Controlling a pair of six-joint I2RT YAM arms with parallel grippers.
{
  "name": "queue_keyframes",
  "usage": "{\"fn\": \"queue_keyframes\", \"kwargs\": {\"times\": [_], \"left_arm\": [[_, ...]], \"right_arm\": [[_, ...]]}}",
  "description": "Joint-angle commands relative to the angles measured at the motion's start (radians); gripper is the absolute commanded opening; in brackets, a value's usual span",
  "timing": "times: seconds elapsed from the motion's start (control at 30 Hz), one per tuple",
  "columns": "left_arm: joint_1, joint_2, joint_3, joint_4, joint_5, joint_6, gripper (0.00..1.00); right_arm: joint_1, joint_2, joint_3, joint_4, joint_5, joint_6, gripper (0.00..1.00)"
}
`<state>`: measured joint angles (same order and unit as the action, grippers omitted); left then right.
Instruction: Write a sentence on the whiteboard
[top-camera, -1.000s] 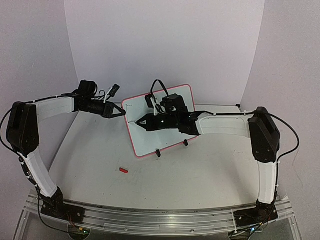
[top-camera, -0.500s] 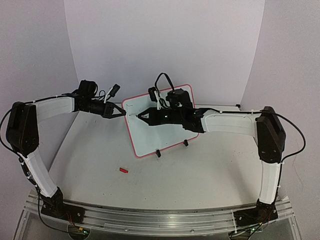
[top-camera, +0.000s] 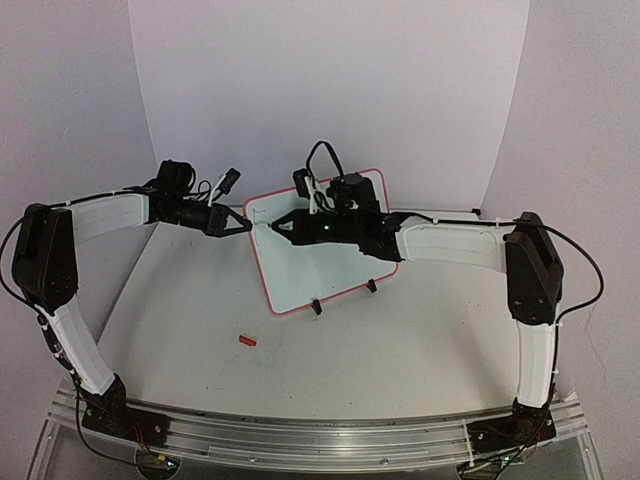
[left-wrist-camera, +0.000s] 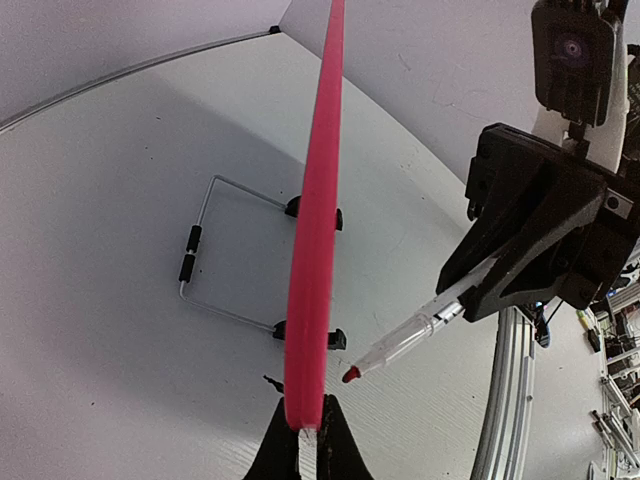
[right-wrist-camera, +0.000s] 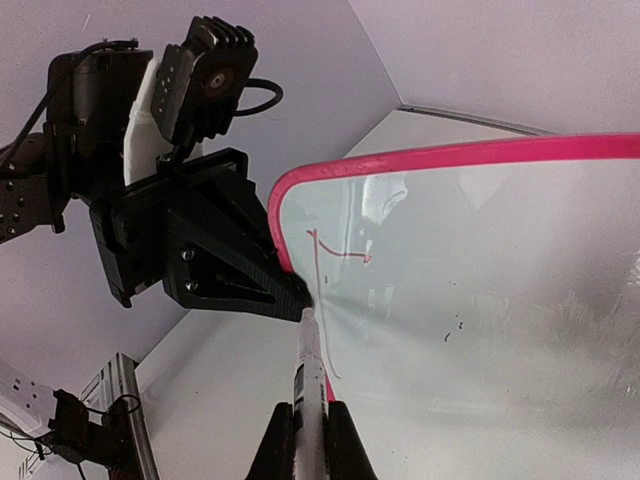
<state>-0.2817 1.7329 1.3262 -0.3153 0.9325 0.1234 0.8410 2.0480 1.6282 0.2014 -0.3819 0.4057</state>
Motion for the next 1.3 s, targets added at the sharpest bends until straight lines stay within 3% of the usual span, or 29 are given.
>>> {"fn": "queue_keyframes", "kwargs": {"times": [0.0, 0.63, 1.27], "left_arm": [[-0.028, -0.016, 0.024, -0.036, 0.004, 0.026, 0.00], [-0.030, -0.016, 0.026, -0.042, -0.001, 0.032, 0.00], [-0.031, -0.016, 0.028, -0.047, -0.004, 0.035, 0.00]], "right_arm": [[-0.001, 0.025, 0.048, 0.003, 0.018, 0.007, 0.00], [-0.001, -0.022, -0.013, 0.001, 0.156, 0.016, 0.00], [-0.001, -0.051, -0.045, 0.007, 0.194, 0.012, 0.00]]}}
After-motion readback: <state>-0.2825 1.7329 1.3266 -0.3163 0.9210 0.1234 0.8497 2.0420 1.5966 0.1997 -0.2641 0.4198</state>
